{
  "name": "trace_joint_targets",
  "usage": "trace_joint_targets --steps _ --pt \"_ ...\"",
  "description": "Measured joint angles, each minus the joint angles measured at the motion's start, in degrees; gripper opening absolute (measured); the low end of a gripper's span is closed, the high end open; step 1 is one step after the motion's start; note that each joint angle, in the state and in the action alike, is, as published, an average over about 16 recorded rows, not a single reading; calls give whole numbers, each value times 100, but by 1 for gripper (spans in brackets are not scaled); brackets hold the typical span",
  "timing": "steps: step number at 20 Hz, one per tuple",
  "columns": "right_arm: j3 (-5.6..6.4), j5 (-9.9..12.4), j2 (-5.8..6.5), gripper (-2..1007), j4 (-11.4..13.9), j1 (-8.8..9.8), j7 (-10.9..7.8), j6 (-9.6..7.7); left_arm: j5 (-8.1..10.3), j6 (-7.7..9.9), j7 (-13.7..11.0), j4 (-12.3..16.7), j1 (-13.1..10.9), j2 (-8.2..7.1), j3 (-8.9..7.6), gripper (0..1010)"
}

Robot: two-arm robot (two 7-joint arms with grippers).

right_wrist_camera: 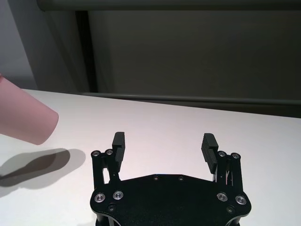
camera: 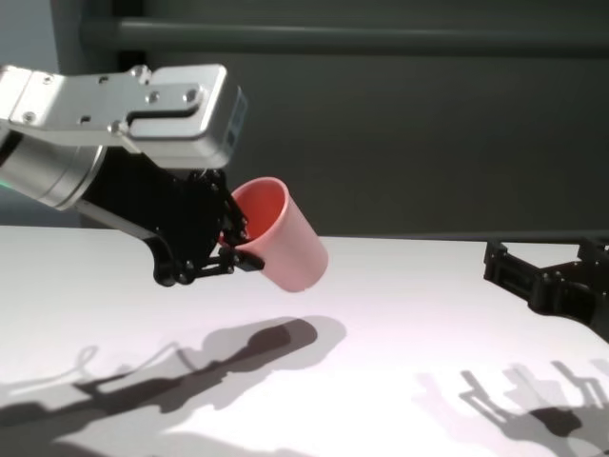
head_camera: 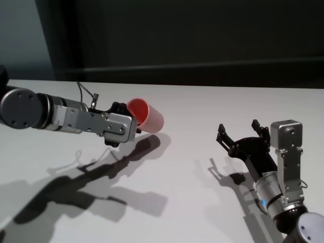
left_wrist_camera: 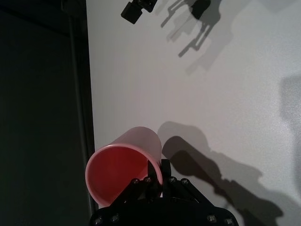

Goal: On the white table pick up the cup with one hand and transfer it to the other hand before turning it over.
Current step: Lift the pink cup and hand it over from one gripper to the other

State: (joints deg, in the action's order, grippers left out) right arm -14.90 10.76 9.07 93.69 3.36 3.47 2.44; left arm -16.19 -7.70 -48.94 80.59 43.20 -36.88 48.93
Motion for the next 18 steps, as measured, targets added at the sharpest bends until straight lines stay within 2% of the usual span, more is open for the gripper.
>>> trace_joint_targets --steps 3,8,14,18 --pt "0 0 0 1000 0 0 0 0 421 -29 176 -31 -166 -4 -262 52" --pt "0 0 0 1000 0 0 0 0 1281 -119 318 -171 -431 93 -724 52" --pt "0 0 0 1000 0 0 0 0 2374 -260 221 -487 -604 377 -1160 52" --pt "0 0 0 1000 0 0 0 0 2933 -367 73 -749 -593 609 -1305 52"
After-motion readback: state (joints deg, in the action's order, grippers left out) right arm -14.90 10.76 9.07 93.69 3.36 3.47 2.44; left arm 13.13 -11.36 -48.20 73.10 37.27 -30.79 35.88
